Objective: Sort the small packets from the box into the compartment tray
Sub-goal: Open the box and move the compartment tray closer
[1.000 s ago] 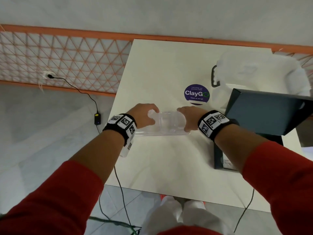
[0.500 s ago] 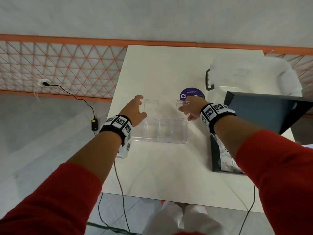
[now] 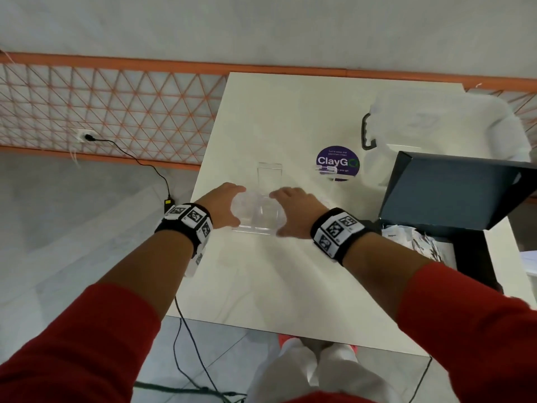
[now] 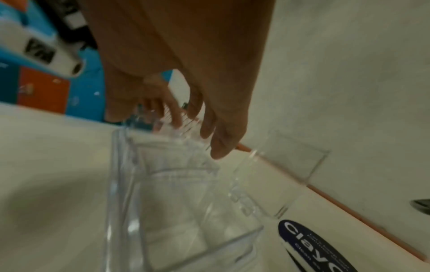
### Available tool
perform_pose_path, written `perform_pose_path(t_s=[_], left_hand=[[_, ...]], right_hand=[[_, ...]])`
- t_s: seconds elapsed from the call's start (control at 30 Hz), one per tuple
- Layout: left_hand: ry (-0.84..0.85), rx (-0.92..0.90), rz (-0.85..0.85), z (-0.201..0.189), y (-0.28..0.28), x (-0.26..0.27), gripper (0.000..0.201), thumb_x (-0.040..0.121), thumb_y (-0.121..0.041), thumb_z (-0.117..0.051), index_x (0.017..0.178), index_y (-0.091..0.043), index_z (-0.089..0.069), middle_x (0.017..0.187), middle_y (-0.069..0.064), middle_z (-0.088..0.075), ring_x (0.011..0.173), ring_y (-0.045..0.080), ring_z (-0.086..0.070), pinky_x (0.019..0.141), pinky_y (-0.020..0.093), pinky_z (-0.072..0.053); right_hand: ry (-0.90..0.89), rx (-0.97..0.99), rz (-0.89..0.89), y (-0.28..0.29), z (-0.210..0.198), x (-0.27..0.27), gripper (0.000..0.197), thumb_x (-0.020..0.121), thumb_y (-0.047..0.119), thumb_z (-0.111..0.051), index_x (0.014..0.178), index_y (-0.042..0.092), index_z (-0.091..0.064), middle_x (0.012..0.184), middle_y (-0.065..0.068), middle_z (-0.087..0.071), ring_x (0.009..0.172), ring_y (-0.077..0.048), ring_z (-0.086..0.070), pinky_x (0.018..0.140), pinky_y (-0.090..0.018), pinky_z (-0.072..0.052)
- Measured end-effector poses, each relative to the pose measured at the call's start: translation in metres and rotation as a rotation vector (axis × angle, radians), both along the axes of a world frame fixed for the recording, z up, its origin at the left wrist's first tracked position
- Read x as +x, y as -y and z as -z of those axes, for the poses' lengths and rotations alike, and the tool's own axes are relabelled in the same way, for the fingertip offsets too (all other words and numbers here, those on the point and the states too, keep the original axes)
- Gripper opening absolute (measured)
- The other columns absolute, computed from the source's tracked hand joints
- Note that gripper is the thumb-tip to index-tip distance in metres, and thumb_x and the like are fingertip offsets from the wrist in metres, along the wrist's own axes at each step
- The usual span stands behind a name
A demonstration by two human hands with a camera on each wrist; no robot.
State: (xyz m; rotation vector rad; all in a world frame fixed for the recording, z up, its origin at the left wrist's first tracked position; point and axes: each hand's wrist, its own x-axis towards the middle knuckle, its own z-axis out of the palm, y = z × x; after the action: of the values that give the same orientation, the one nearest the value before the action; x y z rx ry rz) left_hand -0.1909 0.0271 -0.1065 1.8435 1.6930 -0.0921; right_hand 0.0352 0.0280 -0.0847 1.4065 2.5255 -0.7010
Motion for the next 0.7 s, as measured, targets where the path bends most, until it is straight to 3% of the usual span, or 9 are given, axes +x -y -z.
perform_pose_path(t_s=[0.1, 0.2, 0.3, 0.37, 0.47, 0.57, 0.7], left_hand=[[0.094, 0.008, -0.118, -0.006, -0.008, -0.006, 0.063, 0.082, -0.025, -0.072, 0.139, -0.026, -0.044, 0.138, 0.001, -0.051, 0.109, 0.016, -0.053, 0.086, 0.024, -0.038], [0.201, 0.104, -0.236, -0.008, -0.014, -0.008, 0.050, 0.088, -0.035, -0.066, 0.135, -0.023, -0.050, 0.136, -0.001, -0.054, 0.117, 0.018, -0.054, 0.094, 0.026, -0.038], [0.281, 0.152, -0.327, -0.006, -0.018, -0.003, 0.045, 0.092, -0.045, -0.058, 0.129, -0.020, -0.053, 0.127, 0.002, -0.061, 0.099, 0.018, -0.066, 0.094, 0.033, -0.046], [0.312, 0.144, -0.383, -0.004, -0.020, 0.002, 0.046, 0.094, -0.049, -0.051, 0.127, -0.018, -0.051, 0.122, 0.003, -0.063, 0.089, 0.019, -0.069, 0.091, 0.038, -0.051], [0.278, 0.149, -0.423, -0.001, -0.025, 0.007, 0.049, 0.096, -0.051, -0.043, 0.129, -0.015, -0.050, 0.119, 0.005, -0.066, 0.095, 0.023, -0.067, 0.086, 0.034, -0.049], [0.254, 0.119, -0.454, -0.001, -0.028, 0.011, 0.052, 0.098, -0.050, -0.039, 0.136, -0.015, -0.045, 0.125, 0.008, -0.062, 0.108, 0.029, -0.063, 0.094, 0.041, -0.048], [0.215, 0.065, -0.421, 0.000, -0.027, 0.010, 0.053, 0.098, -0.046, -0.042, 0.141, -0.015, -0.039, 0.123, 0.008, -0.063, 0.106, 0.029, -0.062, 0.097, 0.041, -0.046]], right_hand=[[0.150, 0.019, -0.048, 0.000, 0.008, -0.008, 0.092, 0.079, 0.028, -0.079, 0.152, 0.018, -0.025, 0.151, -0.004, -0.041, 0.137, -0.029, -0.039, 0.110, -0.048, -0.033], [0.117, 0.029, 0.005, -0.005, 0.007, -0.013, 0.077, 0.080, 0.009, -0.068, 0.146, 0.021, -0.030, 0.141, -0.006, -0.048, 0.126, -0.031, -0.048, 0.101, -0.049, -0.039], [0.038, -0.087, 0.043, -0.016, -0.003, -0.013, 0.066, 0.079, 0.006, -0.070, 0.137, 0.018, -0.041, 0.133, -0.006, -0.050, 0.111, -0.028, -0.057, 0.082, -0.036, -0.046], [0.055, -0.136, 0.033, -0.024, -0.011, -0.011, 0.056, 0.082, 0.009, -0.069, 0.134, 0.017, -0.048, 0.128, -0.007, -0.055, 0.106, -0.025, -0.057, 0.076, -0.030, -0.043], [0.036, -0.111, 0.068, -0.035, -0.025, -0.007, 0.044, 0.091, 0.014, -0.059, 0.134, 0.020, -0.056, 0.133, -0.007, -0.057, 0.110, -0.024, -0.059, 0.083, -0.029, -0.046], [0.012, -0.020, 0.069, -0.048, -0.042, -0.005, 0.037, 0.098, 0.012, -0.044, 0.130, 0.014, -0.061, 0.135, -0.009, -0.059, 0.121, -0.027, -0.056, 0.098, -0.035, -0.047], [0.033, 0.082, 0.173, -0.063, -0.051, -0.002, 0.029, 0.098, 0.009, -0.044, 0.119, 0.006, -0.065, 0.121, -0.012, -0.063, 0.111, -0.032, -0.061, 0.084, -0.035, -0.051]])
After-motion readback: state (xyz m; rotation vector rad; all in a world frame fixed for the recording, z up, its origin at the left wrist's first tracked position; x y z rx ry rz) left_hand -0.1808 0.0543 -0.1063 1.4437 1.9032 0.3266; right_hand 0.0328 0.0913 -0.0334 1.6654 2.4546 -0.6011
